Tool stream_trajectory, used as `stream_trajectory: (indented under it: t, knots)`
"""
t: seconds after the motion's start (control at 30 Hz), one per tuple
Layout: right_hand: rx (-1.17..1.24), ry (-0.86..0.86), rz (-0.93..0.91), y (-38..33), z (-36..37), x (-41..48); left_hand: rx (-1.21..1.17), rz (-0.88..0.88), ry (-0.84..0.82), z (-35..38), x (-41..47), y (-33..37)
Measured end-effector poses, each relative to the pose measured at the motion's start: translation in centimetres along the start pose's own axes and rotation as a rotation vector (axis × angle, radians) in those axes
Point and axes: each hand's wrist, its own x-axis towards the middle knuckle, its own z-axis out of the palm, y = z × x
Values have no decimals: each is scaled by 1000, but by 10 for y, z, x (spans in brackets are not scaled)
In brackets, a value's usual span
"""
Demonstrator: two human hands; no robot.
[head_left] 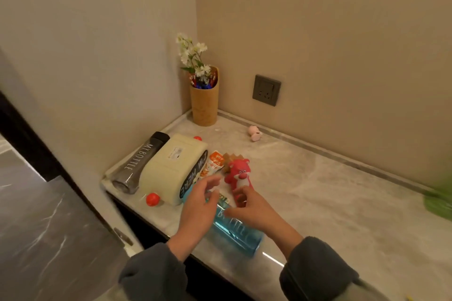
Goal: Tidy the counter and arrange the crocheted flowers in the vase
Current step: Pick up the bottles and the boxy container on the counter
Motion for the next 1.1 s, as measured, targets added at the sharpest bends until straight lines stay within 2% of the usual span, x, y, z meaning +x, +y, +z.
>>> stream_trajectory:
  t: [0.27,0.4,0.5,0.6,0.67,0.8,0.87,1.1]
  knots:
    - [-362,-49,10,1,30,-3,-97,24,-56,-19,-5,-10]
    - [-294,-45,23,1,26,-11,-72,85,-69,-19,-3,-5]
    - [-168,-52,13,-1,10,-21,2,213,-56,-14,-1,8]
    - [-56,31,17,1,-14,-36,149,410,-9,2,4,27]
    - [-12,110,35,6,-30,-47,196,455,-2,19,6,40]
    - [35,303,46,24,-63,-70,76,380,-3,61,5,67]
    - [74,391,56,36,-79,-82,-36,355,-59,85,3,80]
    - [275,732,28,82,-145,-121,-180,86,-491,186,0,119]
